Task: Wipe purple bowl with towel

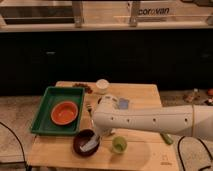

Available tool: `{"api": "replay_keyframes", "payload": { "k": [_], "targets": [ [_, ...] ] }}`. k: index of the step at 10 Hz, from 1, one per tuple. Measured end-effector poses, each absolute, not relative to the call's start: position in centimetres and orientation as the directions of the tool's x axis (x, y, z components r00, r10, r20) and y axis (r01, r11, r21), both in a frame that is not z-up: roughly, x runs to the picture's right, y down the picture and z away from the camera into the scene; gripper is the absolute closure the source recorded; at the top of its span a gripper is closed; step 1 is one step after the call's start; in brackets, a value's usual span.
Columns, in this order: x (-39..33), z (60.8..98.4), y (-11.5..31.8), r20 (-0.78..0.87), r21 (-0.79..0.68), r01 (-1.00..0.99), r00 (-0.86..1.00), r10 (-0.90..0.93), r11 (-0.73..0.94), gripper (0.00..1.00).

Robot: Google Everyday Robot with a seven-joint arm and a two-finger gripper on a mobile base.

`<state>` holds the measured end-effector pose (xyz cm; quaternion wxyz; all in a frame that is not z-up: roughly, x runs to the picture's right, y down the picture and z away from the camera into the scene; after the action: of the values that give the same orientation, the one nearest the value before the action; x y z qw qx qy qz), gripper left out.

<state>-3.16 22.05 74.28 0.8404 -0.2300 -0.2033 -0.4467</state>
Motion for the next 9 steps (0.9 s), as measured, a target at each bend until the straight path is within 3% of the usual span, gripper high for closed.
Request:
{"api": "replay_keyframes", "payload": {
  "k": [5, 9],
  "targets": [
    [-8.1, 74.6, 20.5, 0.562, -0.115, 0.906, 0.398, -0.725, 0.408, 1.00],
    [-10.3, 72.8, 20.3, 0.575, -0.037, 0.929, 0.321, -0.753, 0.368, 1.00]
  ]
}}
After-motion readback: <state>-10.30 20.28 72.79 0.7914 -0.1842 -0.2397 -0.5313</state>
